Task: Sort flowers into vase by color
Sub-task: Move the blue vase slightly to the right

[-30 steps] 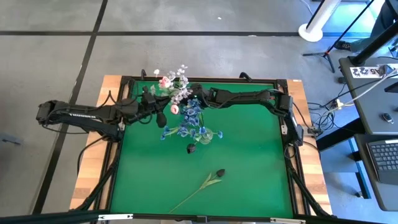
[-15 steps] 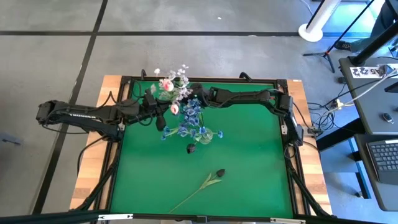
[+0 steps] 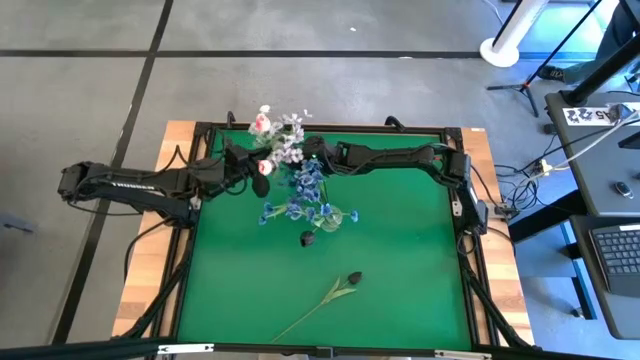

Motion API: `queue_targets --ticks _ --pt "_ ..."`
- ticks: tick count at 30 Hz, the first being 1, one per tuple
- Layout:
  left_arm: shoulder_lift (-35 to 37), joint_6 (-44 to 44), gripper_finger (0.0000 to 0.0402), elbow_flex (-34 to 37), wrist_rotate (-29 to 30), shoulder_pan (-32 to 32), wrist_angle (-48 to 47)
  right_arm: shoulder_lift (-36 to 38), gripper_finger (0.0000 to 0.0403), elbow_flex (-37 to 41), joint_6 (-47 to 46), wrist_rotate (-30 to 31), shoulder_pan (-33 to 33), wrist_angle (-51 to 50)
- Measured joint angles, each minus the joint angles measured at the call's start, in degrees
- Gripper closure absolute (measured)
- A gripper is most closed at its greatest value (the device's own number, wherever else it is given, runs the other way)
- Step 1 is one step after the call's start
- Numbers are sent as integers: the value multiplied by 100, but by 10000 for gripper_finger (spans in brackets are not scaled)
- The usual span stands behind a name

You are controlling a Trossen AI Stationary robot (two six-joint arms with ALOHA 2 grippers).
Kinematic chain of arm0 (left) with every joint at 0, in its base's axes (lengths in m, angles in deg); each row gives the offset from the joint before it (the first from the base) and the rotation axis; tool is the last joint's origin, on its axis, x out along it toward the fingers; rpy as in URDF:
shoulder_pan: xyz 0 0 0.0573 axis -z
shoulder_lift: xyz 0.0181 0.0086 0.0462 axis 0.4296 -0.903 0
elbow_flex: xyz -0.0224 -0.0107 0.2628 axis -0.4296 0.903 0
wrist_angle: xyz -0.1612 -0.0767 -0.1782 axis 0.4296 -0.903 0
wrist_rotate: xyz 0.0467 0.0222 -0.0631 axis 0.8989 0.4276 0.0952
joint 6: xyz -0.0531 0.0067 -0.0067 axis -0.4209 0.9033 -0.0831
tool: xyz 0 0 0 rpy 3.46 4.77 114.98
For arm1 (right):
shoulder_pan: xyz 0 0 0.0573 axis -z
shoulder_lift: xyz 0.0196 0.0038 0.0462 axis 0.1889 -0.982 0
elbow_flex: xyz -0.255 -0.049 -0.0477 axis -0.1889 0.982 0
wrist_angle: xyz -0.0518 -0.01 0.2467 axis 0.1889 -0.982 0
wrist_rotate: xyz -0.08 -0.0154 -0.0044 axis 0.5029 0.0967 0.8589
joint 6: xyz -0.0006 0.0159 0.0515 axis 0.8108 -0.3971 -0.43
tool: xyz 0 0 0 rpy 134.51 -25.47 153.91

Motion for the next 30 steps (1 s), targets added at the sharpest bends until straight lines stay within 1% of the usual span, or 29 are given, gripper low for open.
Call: queue_targets --ticks 4,7,9,11,13,19,25,30 --pt "-4 -3 401 2 -41 -127 29 0 153 -54 4 -69 -10 -51" --pt "-7 28 401 3 -109 -154 340 0 153 -128 6 -117 -8 -42" --pt "-9 180 401 4 -328 -147 657 0 153 -154 9 -115 -13 1" --pt "-11 305 401 8 -691 -143 918 0 153 -162 13 -108 -14 37" --pt "-16 344 401 13 -921 -134 1035 0 153 -166 21 -90 -8 37" --pt "-1 474 401 13 -863 39 1045 0 153 -173 24 -43 10 31" --pt "214 483 401 24 -837 225 987 7 153 -192 26 3 12 90" --pt "111 418 401 11 -879 179 1071 13 153 -195 18 5 13 177"
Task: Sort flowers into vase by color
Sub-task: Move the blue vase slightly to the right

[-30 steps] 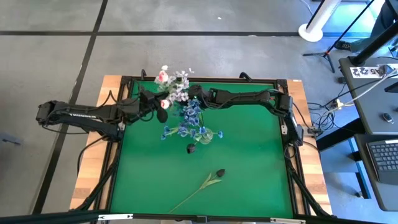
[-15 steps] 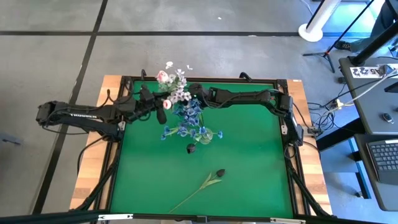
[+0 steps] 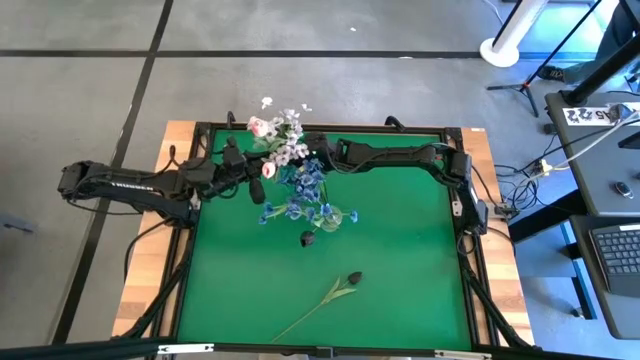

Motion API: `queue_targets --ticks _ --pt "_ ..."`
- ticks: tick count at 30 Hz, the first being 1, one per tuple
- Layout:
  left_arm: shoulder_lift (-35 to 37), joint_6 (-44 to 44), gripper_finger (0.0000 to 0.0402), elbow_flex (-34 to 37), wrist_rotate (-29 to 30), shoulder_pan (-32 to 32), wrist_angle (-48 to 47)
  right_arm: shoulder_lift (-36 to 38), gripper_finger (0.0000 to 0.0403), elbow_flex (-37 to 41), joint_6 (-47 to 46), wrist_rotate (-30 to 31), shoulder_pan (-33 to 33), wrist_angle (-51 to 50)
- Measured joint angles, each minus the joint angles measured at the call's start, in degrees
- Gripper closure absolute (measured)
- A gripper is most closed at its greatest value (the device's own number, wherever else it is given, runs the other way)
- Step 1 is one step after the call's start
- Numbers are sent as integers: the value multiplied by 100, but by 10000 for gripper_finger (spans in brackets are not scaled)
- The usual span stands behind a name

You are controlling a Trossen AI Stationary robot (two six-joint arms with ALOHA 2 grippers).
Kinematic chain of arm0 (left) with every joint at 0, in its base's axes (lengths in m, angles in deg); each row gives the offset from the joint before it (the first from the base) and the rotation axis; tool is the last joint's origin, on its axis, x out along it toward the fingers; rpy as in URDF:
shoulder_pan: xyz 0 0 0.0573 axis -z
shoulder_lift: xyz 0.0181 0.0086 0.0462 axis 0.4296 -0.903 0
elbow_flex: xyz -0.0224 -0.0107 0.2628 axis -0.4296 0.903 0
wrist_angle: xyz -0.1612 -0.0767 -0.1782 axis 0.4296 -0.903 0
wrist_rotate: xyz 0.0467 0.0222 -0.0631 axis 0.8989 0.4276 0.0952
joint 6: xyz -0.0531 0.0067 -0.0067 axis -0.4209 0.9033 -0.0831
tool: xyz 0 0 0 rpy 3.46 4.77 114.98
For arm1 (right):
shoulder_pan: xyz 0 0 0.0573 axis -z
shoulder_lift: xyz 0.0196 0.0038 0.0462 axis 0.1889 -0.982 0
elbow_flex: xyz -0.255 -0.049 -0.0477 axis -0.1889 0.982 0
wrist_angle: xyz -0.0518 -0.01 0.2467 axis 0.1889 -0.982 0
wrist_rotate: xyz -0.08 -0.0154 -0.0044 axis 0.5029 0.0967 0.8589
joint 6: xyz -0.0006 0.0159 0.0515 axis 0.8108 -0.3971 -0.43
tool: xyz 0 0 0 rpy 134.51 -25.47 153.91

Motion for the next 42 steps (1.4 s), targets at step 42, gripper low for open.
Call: queue_targets --ticks 42 --pt "589 -41 267 8 1076 640 -1145 35 153 -7 21 36 297 -251"
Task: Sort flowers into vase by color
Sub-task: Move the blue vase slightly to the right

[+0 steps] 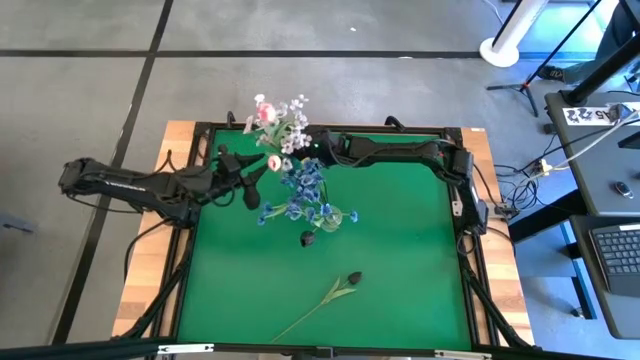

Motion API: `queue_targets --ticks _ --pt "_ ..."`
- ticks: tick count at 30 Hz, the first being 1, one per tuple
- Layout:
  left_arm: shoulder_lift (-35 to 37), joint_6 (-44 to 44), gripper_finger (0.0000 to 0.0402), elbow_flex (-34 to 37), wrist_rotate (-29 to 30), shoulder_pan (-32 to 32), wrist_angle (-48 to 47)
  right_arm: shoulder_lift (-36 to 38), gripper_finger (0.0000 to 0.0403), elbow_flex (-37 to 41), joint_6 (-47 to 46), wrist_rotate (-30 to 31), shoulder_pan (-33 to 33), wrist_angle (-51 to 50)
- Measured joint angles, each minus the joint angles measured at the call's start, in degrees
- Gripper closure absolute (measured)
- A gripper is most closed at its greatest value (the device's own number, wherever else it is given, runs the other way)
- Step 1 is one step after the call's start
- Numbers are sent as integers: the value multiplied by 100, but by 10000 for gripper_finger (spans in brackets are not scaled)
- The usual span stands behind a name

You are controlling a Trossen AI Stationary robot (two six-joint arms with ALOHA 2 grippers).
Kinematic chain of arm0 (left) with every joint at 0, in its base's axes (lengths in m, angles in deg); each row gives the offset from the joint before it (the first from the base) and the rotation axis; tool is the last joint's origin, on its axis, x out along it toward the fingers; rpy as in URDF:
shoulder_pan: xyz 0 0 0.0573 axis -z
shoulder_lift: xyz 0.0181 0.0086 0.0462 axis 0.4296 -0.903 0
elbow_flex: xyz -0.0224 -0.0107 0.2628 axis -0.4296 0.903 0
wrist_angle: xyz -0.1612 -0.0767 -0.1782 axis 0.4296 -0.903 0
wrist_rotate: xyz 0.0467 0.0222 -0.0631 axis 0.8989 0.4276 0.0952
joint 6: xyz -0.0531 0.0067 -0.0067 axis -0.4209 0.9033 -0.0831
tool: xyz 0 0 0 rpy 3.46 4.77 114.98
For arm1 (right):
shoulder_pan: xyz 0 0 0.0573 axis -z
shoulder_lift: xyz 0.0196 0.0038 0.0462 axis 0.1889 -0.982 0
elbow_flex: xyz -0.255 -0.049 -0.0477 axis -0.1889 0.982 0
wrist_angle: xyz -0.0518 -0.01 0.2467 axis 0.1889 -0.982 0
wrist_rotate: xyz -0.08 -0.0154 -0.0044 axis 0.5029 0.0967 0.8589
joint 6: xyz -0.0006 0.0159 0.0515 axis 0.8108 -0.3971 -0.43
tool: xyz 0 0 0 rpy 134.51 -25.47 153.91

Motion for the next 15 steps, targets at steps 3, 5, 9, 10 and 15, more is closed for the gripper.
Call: queue_targets --ticks 3,5,9,10,15 --pt "181 -2 267 0 384 208 -216 -2 153 3 -1 3 167 -121" --pt "277 -14 267 0 593 336 -349 -4 153 3 -1 7 294 -225" --pt "355 -102 266 -2 922 524 -590 -10 153 10 -8 -43 556 -447" --pt "355 -110 266 -2 998 559 -637 -11 153 10 -8 -81 616 -498" --pt "353 -277 266 -6 1242 658 -883 -11 153 25 -12 -306 875 -742"
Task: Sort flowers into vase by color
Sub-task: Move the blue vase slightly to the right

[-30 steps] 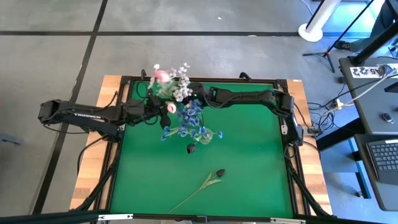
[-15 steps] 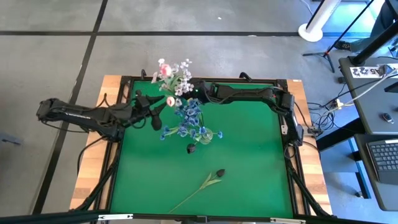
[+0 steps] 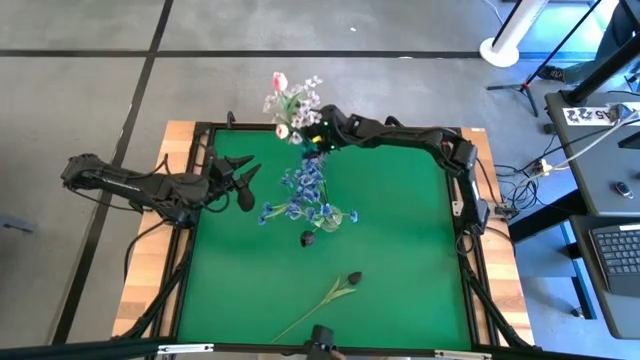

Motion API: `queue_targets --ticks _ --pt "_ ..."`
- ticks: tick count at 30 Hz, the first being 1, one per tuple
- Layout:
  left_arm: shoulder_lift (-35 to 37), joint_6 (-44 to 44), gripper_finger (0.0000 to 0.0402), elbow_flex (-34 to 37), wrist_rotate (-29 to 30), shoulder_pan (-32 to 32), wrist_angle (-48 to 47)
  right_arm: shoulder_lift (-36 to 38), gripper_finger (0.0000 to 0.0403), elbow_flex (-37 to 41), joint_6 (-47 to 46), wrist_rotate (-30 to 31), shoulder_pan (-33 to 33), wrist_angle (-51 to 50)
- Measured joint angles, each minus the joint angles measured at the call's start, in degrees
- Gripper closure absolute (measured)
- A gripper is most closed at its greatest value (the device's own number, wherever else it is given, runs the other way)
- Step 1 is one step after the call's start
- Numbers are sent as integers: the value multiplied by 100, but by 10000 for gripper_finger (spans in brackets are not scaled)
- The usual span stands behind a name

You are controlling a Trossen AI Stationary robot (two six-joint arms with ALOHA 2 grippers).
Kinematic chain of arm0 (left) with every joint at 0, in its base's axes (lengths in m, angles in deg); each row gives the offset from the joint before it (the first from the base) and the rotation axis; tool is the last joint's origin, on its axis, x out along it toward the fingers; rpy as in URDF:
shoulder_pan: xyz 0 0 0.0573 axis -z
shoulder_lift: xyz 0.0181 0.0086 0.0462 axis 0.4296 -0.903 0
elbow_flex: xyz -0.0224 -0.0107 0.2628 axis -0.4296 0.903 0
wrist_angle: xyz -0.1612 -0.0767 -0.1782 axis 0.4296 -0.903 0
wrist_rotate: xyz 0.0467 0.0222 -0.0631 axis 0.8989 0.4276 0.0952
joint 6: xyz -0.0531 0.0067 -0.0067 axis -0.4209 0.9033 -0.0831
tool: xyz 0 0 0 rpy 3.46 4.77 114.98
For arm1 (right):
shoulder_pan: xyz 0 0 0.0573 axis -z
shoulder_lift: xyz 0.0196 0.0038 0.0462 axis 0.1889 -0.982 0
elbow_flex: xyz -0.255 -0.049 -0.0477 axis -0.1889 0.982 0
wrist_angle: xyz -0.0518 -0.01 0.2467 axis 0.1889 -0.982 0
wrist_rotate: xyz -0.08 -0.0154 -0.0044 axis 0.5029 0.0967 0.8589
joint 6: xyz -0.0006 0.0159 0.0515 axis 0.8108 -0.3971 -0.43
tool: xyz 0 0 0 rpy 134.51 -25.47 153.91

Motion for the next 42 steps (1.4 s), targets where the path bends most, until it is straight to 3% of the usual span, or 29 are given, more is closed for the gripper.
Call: queue_targets --ticks 6,13,18,28,35,42 --pt "0 -366 266 -5 24 3 -360 280 153 558 -11 -224 202 67" --pt "-15 -587 266 -5 26 3 -498 1320 153 1901 -162 -171 493 1097" --pt "-15 -603 266 -5 26 2 -488 2126 153 3109 5 337 562 1841" --pt "-15 -735 266 -6 11 -1 -468 2785 153 5550 20 762 563 4582" --pt "-15 -752 266 -7 0 -1 -391 2786 152 5862 -18 853 560 4665" --pt "-15 -754 266 -7 -43 -1 -297 2787 113 5862 -21 868 560 4581"
